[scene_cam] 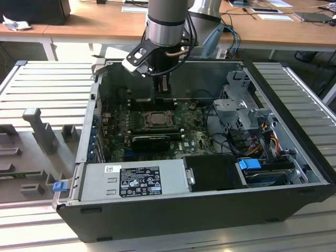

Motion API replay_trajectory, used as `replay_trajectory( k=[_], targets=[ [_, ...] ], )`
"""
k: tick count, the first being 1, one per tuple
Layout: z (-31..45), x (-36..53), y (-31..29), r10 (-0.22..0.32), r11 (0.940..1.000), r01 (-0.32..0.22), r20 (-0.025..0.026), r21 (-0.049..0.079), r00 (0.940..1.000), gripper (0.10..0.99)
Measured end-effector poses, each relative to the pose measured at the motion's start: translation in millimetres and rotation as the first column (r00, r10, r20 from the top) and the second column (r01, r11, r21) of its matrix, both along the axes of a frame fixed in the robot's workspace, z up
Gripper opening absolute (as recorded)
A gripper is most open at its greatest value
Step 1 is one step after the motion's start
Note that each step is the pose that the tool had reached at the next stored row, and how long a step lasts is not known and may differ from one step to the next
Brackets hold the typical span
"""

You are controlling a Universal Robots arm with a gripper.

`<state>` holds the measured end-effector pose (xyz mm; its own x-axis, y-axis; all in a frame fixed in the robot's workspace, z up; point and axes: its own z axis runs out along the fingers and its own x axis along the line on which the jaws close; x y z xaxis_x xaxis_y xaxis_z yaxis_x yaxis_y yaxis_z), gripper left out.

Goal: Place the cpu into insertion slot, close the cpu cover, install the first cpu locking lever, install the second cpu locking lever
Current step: 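Install the first cpu locking lever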

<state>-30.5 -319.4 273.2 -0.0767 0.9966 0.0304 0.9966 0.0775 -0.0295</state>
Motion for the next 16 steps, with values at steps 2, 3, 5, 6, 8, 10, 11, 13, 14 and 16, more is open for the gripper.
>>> replay_trajectory(
  k=[2, 3, 5, 6, 8, 10, 11, 13, 14, 16],
  targets=[
    [11.7, 0.0, 0.0, 0.000, 1.0000, 0.000, -0.0001, 0.000, 1.0000, 0.106],
    [16.3, 0.0, 0.0, 0.000, 1.0000, 0.000, 0.0000, 0.000, 1.0000, 0.106],
    [16.7, 0.0, 0.0, 0.007, 1.0000, -0.007, 0.0011, 0.000, 1.0000, 0.106],
    [16.6, 0.0, 0.0, 0.031, 0.9995, -0.031, 0.0012, 0.000, 0.9995, 0.106],
    [16.3, 0.0, 0.0, 0.072, 0.9974, -0.072, 0.0011, 0.000, 0.9974, 0.106],
    [15.8, -0.1, 0.0, 0.118, 0.9930, -0.118, 0.0080, -0.001, 0.9929, 0.106],
    [15.5, 0.0, 0.0, 0.130, 0.9915, -0.130, 0.0155, -0.002, 0.9914, 0.106],
    [14.9, 0.0, 0.0, 0.159, 0.9873, -0.159, 0.0334, -0.004, 0.9868, 0.106],
    [14.8, 0.0, 0.0, 0.182, 0.9834, -0.182, 0.0343, -0.005, 0.9828, 0.106],
    [14.4, 0.0, -0.1, 0.221, 0.9753, -0.221, 0.0349, -0.002, 0.9747, 0.106]
  ],
)
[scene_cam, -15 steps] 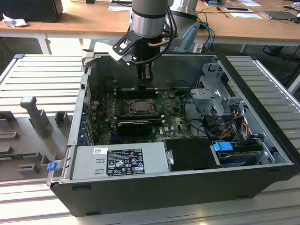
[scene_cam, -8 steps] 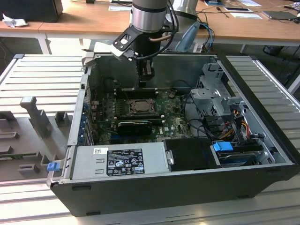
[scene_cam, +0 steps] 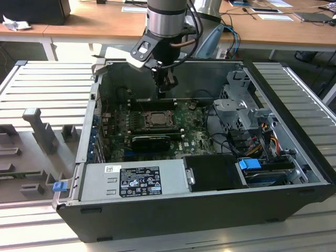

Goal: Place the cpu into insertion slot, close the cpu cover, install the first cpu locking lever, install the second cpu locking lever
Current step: 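Install the first cpu locking lever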

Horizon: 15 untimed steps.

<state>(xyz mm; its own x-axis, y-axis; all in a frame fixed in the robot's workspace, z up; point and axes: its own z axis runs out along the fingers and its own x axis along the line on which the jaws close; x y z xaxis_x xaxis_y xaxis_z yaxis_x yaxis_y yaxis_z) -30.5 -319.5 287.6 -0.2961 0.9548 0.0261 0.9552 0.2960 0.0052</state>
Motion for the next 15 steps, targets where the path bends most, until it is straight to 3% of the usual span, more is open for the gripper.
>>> replay_trajectory(
  k=[2, 3, 5, 10, 14, 15],
  targets=[
    [-0.3, 0.0, 0.1, 0.041, 0.9991, -0.041, 0.0002, 0.008, 0.9992, 0.106],
    [-0.5, 0.0, 0.1, 0.093, 0.9956, -0.093, 0.0003, 0.011, 0.9957, 0.106],
    [-0.6, 0.0, 0.1, 0.138, 0.9904, -0.138, 0.0003, 0.011, 0.9905, 0.106],
    [-1.1, 0.0, 0.1, 0.261, 0.9653, -0.261, 0.0021, 0.011, 0.9653, 0.106],
    [-1.2, 0.0, 0.1, 0.356, 0.9344, -0.356, 0.0022, 0.011, 0.9345, 0.106],
    [-1.2, 0.0, 0.1, 0.365, 0.9308, -0.365, 0.0021, 0.011, 0.9309, 0.106]
  ],
)
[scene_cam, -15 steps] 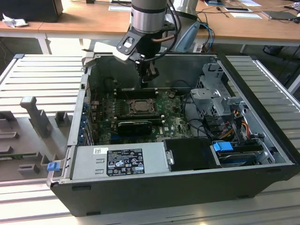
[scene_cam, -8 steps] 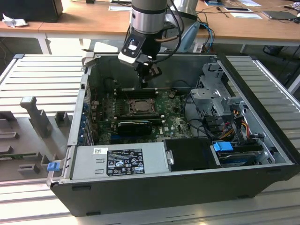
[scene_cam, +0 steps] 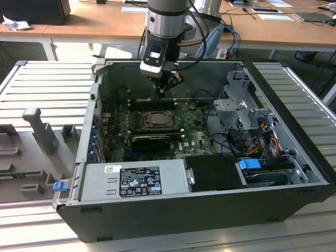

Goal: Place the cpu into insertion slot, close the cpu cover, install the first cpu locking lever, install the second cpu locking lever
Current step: 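Install the first cpu locking lever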

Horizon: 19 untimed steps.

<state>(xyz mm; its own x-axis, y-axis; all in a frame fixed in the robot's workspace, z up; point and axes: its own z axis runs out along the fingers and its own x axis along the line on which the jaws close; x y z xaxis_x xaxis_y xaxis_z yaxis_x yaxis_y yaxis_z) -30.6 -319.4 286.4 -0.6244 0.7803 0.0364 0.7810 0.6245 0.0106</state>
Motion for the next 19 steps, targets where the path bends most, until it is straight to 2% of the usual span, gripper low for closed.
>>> replay_trajectory(
  k=[12, 19],
  targets=[
    [0.0, 0.0, 0.0, 0.068, 0.9977, -0.068, 0.0000, 0.000, 0.9977, 0.106],
    [0.0, 0.0, 0.0, 0.152, 0.9883, -0.152, 0.0000, 0.000, 0.9883, 0.106]
  ],
)
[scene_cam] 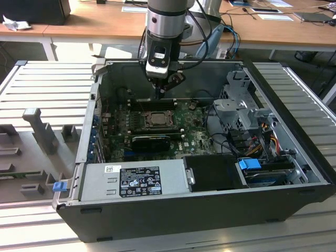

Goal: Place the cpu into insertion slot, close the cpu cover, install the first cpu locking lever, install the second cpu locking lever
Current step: 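Install the first cpu locking lever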

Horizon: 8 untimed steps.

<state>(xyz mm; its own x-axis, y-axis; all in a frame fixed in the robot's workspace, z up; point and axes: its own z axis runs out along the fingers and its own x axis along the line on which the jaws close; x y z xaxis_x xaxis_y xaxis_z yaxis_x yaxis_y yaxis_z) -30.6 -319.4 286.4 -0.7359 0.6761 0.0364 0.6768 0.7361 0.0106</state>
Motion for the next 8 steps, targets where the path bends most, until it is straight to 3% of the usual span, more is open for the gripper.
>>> replay_trajectory(
  k=[8],
  targets=[
    [0.0, 0.0, -0.1, 0.079, 0.9968, -0.079, 0.0000, 0.000, 0.9968, 0.106]
  ],
)
